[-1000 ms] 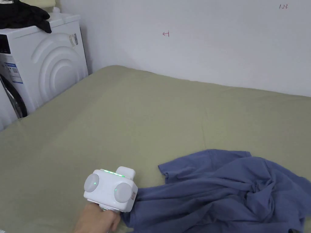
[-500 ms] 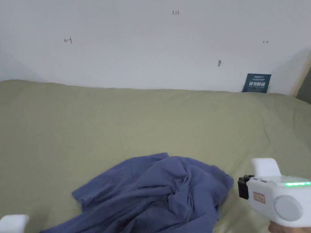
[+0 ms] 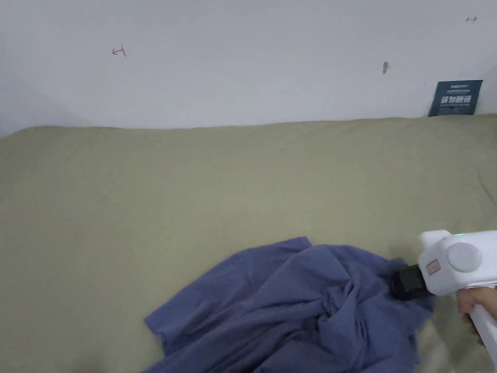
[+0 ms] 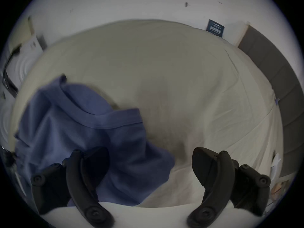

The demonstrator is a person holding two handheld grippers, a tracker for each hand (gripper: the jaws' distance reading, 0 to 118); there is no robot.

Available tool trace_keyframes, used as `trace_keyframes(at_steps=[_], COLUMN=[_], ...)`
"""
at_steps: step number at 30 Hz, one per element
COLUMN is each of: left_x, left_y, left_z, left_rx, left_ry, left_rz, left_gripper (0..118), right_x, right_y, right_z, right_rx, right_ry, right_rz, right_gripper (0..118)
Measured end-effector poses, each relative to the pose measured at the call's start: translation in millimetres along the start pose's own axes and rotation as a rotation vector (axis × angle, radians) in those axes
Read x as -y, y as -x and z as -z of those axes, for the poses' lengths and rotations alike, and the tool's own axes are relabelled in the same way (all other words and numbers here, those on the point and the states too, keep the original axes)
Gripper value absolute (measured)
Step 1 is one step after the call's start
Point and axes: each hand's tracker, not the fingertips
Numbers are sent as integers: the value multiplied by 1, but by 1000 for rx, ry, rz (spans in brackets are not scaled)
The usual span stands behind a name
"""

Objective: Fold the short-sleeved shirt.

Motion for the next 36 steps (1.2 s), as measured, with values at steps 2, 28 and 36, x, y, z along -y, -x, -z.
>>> trace_keyframes(at_steps=[2, 28, 36], left_x=[-1, -131, -177], left_y=[-1, 55, 30], left_z=[2, -271, -345], left_rx=[0, -177, -209], left_ry=[3, -525, -641], left_rz=[3, -68, -68], left_gripper=[3, 3, 3], right_x=[-26, 1, -12], right_y=[-17, -62, -89], right_z=[35, -370, -432], right_rx=[16, -19, 1], right_ry=[-50, -586, -683], right_rz=[28, 83, 144], right_gripper=[108, 9, 9])
